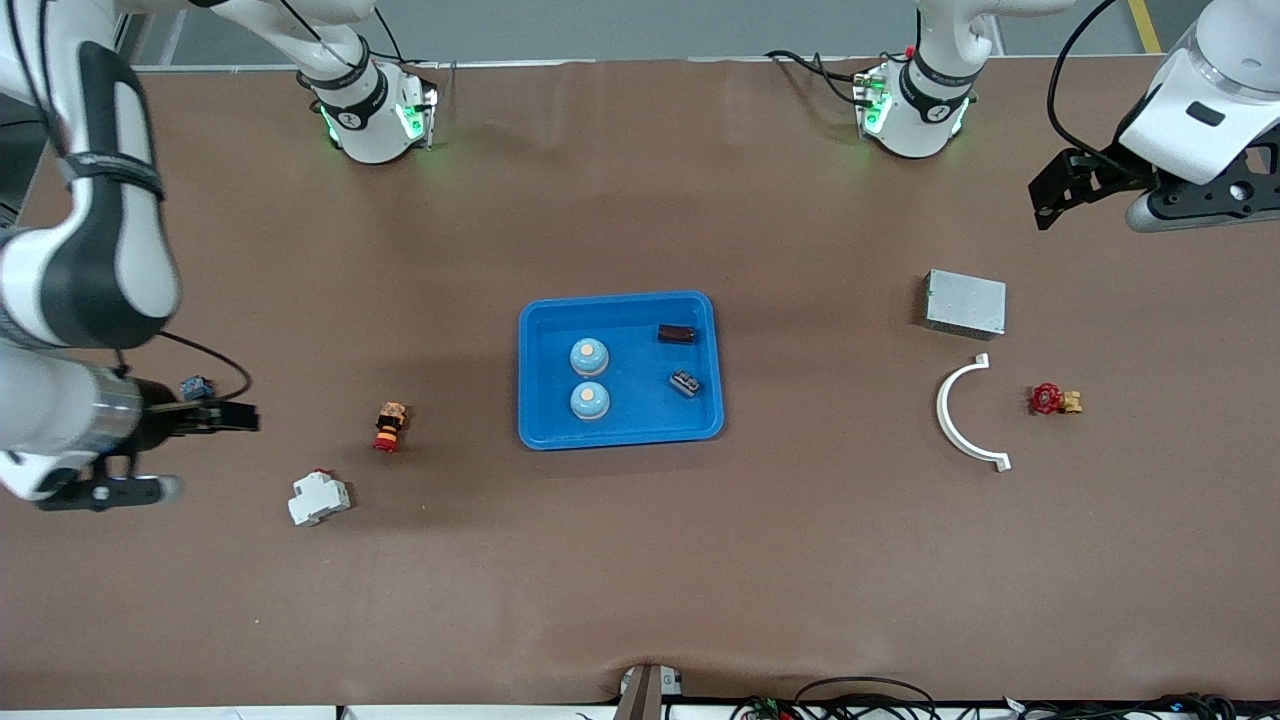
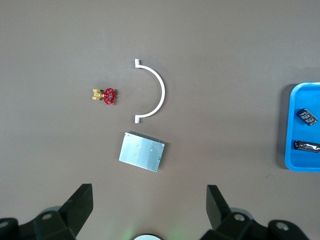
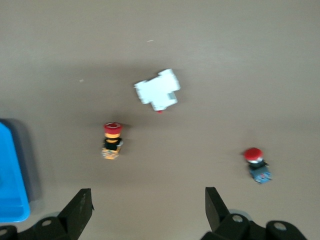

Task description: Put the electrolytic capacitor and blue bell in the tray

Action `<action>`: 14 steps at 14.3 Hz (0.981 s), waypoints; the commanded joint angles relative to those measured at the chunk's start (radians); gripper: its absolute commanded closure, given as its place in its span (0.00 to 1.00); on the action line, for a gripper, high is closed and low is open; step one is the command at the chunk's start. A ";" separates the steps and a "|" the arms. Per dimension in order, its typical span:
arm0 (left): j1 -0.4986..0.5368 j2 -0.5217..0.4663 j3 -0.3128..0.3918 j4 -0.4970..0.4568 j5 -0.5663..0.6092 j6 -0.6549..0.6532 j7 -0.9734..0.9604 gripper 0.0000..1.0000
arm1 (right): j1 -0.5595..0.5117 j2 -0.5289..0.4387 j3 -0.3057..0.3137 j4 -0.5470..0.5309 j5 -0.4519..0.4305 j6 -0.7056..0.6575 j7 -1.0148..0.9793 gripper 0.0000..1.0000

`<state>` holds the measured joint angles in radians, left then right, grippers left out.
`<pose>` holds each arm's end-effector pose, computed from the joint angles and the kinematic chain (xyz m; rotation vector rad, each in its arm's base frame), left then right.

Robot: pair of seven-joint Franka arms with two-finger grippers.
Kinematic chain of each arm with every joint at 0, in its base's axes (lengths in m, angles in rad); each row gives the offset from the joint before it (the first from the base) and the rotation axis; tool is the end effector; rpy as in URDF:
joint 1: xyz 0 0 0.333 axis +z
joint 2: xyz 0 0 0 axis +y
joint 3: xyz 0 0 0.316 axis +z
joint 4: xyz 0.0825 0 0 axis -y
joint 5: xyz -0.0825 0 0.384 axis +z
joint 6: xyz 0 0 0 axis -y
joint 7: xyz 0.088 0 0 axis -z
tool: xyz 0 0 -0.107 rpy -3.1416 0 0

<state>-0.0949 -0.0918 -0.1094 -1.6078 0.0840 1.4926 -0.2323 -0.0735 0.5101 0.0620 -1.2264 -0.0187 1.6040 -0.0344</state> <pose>0.5083 -0.0986 0.6498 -3.0444 -0.0520 0.0046 0.6914 -0.0195 0.4693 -3.1196 -0.0294 0.2051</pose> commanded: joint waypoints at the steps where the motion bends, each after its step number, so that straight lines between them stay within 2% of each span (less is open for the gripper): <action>1: -0.002 -0.008 0.002 0.012 -0.018 -0.017 0.011 0.00 | -0.043 -0.109 0.022 -0.050 -0.003 0.019 0.063 0.00; 5: -0.005 -0.003 -0.004 0.019 -0.018 -0.017 0.011 0.00 | -0.023 -0.234 0.032 -0.100 0.009 -0.039 0.079 0.00; 9: -0.003 -0.002 -0.013 0.019 -0.020 -0.017 0.013 0.00 | -0.018 -0.297 0.032 -0.131 0.022 -0.056 0.079 0.00; 14: 0.009 -0.005 -0.012 0.017 -0.058 -0.020 0.015 0.00 | -0.020 -0.407 0.027 -0.275 0.022 0.000 0.077 0.00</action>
<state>-0.0961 -0.0921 -0.1227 -1.6014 0.0641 1.4914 -0.2323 -0.0867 0.1886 0.0889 -1.3918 -0.0107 1.5621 0.0322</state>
